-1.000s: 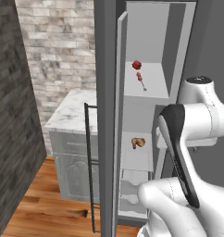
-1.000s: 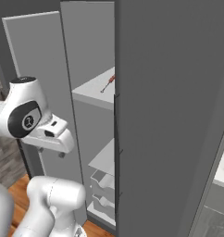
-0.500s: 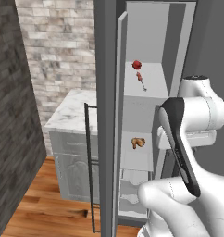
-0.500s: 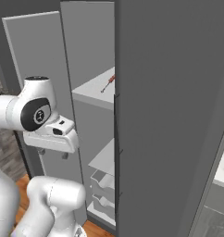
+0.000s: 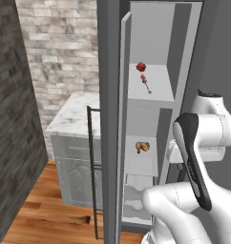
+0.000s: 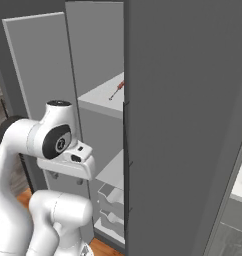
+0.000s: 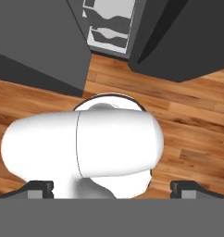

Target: Store the kebab skewer in the freezer for long-term storage. Close the freezer door after placing the cooked food.

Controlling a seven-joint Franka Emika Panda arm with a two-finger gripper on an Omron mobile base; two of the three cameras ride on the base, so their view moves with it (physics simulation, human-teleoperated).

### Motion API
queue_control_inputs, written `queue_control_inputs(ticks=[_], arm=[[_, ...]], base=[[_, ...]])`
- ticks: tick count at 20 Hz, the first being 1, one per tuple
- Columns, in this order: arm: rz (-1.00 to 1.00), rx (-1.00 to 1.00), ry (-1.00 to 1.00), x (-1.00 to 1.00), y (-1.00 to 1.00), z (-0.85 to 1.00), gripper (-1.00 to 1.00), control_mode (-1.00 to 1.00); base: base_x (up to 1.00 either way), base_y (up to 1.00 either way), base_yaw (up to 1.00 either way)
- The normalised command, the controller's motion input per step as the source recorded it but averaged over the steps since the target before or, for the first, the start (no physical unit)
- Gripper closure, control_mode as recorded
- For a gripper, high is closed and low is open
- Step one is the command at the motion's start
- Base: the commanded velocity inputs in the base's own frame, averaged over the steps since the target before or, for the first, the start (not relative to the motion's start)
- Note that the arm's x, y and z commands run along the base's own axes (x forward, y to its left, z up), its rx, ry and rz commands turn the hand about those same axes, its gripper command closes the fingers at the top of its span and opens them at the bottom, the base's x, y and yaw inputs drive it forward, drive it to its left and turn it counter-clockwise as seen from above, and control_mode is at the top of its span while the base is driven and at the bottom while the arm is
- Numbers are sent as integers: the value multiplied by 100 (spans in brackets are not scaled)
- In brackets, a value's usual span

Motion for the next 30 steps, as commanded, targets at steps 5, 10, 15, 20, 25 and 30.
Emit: queue_control_inputs(ticks=[5, 10, 15, 20, 25, 30], arm=[[0, 0, 0, 7, 0, -8, -100, -100], [0, 0, 0, 1, 0, 0, -100, -100], [0, 0, 0, 0, 0, 0, -100, -100], [0, 0, 0, 0, 0, 0, -100, -100], [0, 0, 0, 0, 0, 0, -100, 100], [0, 0, 0, 0, 0, 0, -100, 100]], base=[[0, 0, 0], [0, 0, 0], [0, 0, 0], [0, 0, 0], [0, 0, 0], [-13, 0, -15]])
